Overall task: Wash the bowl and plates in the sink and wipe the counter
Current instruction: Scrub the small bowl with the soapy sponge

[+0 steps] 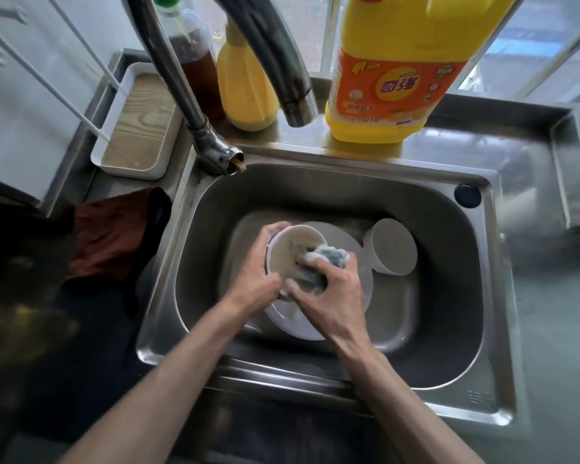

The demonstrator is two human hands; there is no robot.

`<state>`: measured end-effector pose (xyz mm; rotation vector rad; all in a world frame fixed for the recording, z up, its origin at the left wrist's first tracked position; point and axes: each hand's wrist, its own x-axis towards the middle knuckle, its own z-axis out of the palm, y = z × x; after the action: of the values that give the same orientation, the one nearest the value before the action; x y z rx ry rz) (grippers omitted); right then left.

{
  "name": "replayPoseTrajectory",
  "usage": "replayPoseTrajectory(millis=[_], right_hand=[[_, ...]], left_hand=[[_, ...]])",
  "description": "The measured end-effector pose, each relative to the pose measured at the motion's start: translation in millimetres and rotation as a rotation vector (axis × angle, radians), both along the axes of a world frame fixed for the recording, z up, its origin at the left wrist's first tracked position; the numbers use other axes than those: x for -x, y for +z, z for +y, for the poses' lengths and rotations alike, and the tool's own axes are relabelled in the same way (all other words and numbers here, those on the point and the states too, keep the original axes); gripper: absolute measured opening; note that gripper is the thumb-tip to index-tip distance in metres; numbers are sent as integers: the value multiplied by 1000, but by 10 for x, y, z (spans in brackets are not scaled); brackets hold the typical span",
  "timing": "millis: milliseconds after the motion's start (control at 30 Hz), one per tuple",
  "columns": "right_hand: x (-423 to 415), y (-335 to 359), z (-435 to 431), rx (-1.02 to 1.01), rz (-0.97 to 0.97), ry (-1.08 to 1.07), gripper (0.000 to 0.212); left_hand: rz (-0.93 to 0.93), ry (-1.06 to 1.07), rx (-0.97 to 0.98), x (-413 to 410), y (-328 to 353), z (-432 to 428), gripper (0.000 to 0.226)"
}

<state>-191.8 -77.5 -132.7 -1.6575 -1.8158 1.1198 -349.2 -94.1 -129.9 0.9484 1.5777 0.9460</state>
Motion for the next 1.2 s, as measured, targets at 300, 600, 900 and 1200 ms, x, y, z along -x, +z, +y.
replayPoseTrajectory(millis=[300, 600, 900, 1200], right_hand=[[-106, 73, 136, 361, -253, 17, 62], [-147, -69, 179, -381, -430, 288, 42], [-244, -8, 200, -523, -225, 41, 27], [-250, 0, 366, 545, 514, -597, 26]], left_hand=[[404, 10, 68, -85, -125, -147, 71], [562, -266, 323, 24, -140, 110, 53], [545, -257, 378, 127, -87, 266, 39], [593, -217, 151, 116, -118, 70, 47]])
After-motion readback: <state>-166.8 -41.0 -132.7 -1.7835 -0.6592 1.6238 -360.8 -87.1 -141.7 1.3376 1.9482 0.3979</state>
